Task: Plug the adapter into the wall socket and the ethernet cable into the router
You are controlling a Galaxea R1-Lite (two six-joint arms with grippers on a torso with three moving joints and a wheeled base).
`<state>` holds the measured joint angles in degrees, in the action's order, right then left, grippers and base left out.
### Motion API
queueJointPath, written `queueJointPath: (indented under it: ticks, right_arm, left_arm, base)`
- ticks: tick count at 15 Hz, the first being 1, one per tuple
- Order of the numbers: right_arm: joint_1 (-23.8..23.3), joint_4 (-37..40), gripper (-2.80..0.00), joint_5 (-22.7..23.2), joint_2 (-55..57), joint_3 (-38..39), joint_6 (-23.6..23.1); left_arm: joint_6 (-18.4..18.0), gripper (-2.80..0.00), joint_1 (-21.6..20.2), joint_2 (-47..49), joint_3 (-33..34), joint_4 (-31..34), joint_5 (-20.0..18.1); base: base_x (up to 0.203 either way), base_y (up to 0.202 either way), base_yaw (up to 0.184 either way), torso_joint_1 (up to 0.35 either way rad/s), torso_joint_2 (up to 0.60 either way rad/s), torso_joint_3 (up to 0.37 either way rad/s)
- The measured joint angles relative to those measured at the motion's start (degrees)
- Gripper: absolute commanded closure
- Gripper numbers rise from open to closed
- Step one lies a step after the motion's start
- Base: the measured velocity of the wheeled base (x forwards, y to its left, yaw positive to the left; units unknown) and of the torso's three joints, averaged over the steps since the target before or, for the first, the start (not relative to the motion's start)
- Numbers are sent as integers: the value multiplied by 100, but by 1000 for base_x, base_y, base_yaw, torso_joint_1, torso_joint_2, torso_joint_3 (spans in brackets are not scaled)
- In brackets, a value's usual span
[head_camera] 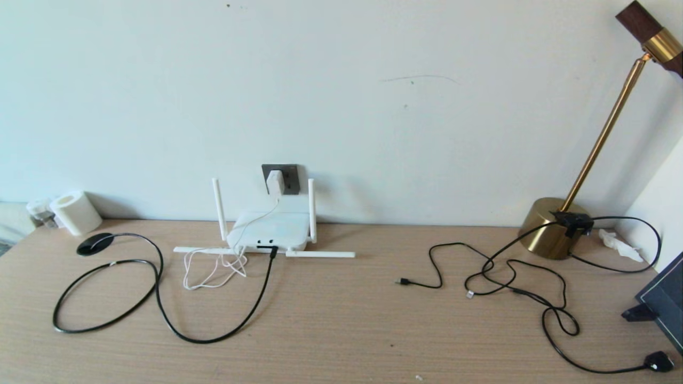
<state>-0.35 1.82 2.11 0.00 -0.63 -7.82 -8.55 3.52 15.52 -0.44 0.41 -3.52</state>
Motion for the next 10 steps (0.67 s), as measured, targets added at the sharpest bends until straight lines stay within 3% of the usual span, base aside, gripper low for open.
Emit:
queueJointPath:
  ticks: [2, 4, 5, 7, 10]
  right_arm:
    - [4, 11, -280, 1, 0, -11, -38]
    - [4, 11, -280, -21, 0, -11, 33]
    - [4, 20, -280, -21, 0, -11, 27]
    - [2, 123, -280, -24, 0, -40, 43]
    - [2, 112, -280, -29, 0, -46, 77]
  left_arm:
    - [222, 0, 344, 16, 23, -12, 188]
    - [761, 0, 419, 31, 37, -30, 347]
    - [797, 0, 427, 52, 34, -10, 357]
    - [594, 0, 277, 168, 15, 52, 348]
    - [303, 0, -437, 144, 4, 76, 295]
  base:
    - [0, 0, 0, 0, 0, 0]
    - [0, 0, 0, 0, 0, 0]
    - [0, 0, 0, 0, 0, 0]
    - [0, 0, 0, 0, 0, 0]
    - [0, 0, 0, 0, 0, 0]
